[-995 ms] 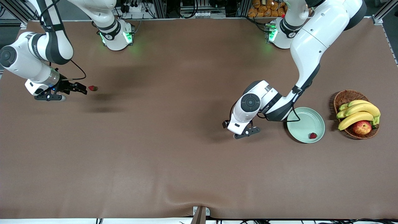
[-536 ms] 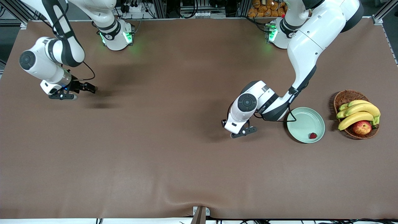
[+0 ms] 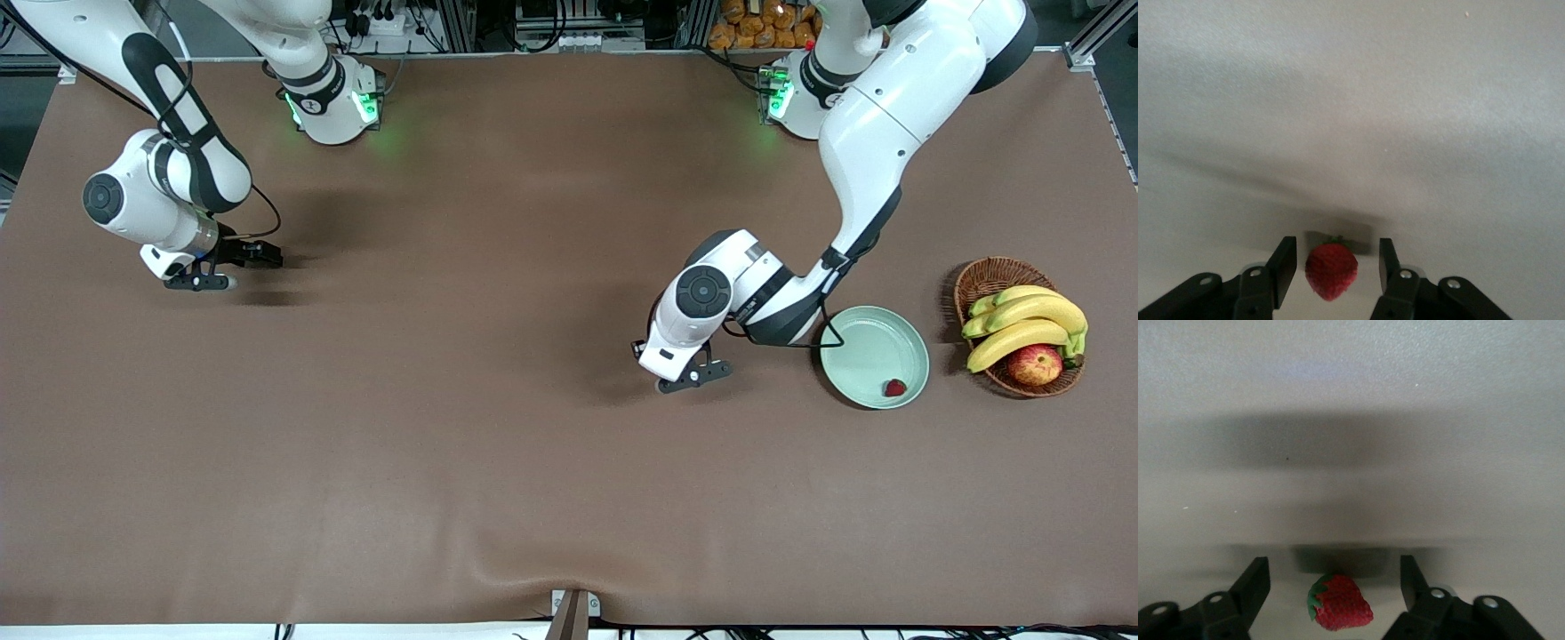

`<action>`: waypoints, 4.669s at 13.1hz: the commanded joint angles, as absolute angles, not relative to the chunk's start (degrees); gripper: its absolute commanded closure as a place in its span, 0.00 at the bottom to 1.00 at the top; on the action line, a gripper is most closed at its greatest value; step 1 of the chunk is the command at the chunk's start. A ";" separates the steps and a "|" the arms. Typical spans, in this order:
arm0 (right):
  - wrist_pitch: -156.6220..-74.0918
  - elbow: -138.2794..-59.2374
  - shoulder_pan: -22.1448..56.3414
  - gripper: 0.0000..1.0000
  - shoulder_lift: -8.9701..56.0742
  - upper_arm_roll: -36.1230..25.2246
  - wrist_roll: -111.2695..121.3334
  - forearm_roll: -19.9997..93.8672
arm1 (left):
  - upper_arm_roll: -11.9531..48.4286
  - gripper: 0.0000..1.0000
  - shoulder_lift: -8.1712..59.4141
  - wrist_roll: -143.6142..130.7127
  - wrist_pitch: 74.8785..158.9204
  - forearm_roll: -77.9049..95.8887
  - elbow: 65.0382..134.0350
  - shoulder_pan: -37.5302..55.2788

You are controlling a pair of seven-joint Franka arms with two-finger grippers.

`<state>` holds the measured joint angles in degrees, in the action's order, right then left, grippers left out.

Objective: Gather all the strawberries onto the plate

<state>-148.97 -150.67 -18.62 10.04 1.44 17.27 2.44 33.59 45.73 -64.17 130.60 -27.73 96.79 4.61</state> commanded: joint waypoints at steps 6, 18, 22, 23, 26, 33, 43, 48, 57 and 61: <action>-145.03 -151.08 -20.13 0.53 9.67 2.29 20.04 1.49 | 33.22 0.52 46.67 -65.21 130.69 -29.36 95.98 5.27; -132.91 -138.63 -16.35 1.00 10.54 2.64 19.07 2.46 | 34.01 1.00 37.98 -54.43 122.63 -28.92 95.98 -6.57; -122.72 -121.87 -10.04 1.00 15.89 2.64 12.24 8.17 | 34.63 1.00 36.04 -45.90 118.05 -28.74 95.98 -12.91; -120.17 -116.77 -8.37 1.00 18.08 2.64 9.69 8.78 | 34.63 1.00 36.21 -43.70 117.17 -28.65 96.24 -14.14; -117.25 -105.15 -2.57 1.00 23.19 2.64 0.04 12.38 | 34.45 1.00 36.48 -40.01 116.98 -29.44 98.69 -18.18; -118.30 -83.34 13.95 1.00 36.46 2.64 -35.28 24.07 | 34.45 0.61 37.44 -29.45 117.95 -29.71 101.69 -27.59; -148.06 -69.36 36.28 1.00 52.18 2.81 -70.46 25.22 | 39.36 0.00 35.16 -27.85 117.69 -28.74 100.37 -29.97; -159.42 -67.50 43.49 1.00 58.26 2.81 -74.08 25.22 | 41.31 0.00 36.47 -37.06 117.95 -28.74 99.67 -24.10; -159.35 -68.03 44.31 0.00 57.92 2.37 -73.39 24.52 | 41.04 0.00 41.92 -49.82 125.24 -28.83 99.84 -15.30; -147.42 -68.12 38.95 0.00 53.54 2.37 -71.82 24.00 | 40.96 0.00 42.80 -52.99 126.03 -28.48 98.88 -12.48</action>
<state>-153.12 -67.86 42.07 56.64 1.72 -73.53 23.97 41.07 42.18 -50.58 125.27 -28.15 100.06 -13.84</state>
